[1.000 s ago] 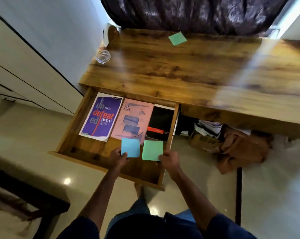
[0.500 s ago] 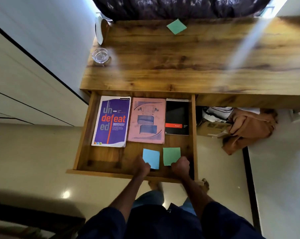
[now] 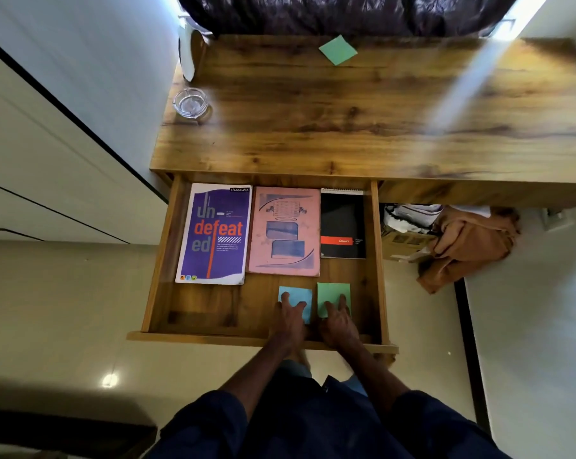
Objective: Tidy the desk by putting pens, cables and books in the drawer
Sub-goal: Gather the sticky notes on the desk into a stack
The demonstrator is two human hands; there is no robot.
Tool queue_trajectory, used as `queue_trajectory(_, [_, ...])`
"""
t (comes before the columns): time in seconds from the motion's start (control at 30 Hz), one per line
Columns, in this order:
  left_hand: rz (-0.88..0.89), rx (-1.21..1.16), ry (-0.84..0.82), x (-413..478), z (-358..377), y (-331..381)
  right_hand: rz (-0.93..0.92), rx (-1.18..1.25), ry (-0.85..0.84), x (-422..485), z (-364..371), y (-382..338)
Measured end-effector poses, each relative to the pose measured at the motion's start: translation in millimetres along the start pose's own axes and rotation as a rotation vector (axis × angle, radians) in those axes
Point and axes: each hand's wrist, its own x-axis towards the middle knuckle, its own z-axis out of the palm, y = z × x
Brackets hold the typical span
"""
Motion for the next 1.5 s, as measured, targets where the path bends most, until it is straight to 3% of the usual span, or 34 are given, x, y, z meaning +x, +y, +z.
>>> queue_trajectory(0.53, [-0.062,-0.020,0.004,-0.1,-9.9,1.1,-0.053,-0.076,0.027,-4.9,-0.2,13.9])
queue_trajectory(0.7, [-0.078,-0.022,0.201,-10.2,-11.9,13.3,-0.084,0.039,0.252,-9.8,-13.1,13.5])
queue_trajectory(0.9, [0.094,-0.220,0.432,-17.3,-38.5,79.5,-0.242,0.198,0.567,-31.1,-90.6,34.8])
queue_trajectory(1.07, [0.287,-0.383,0.572,-6.7,-67.8,159.7,-0.325,0.217,0.725,-31.1,-172.1,70.2])
queue_trajectory(1.2, [0.314,-0.368,0.567,7.2,-76.0,211.4,-0.308,0.226,0.749,-22.6,-226.3,108.4])
queue_trajectory(1.5, [0.103,-0.335,0.557,45.4,-62.0,320.5,-0.410,0.203,0.609,11.9,-320.6,221.0])
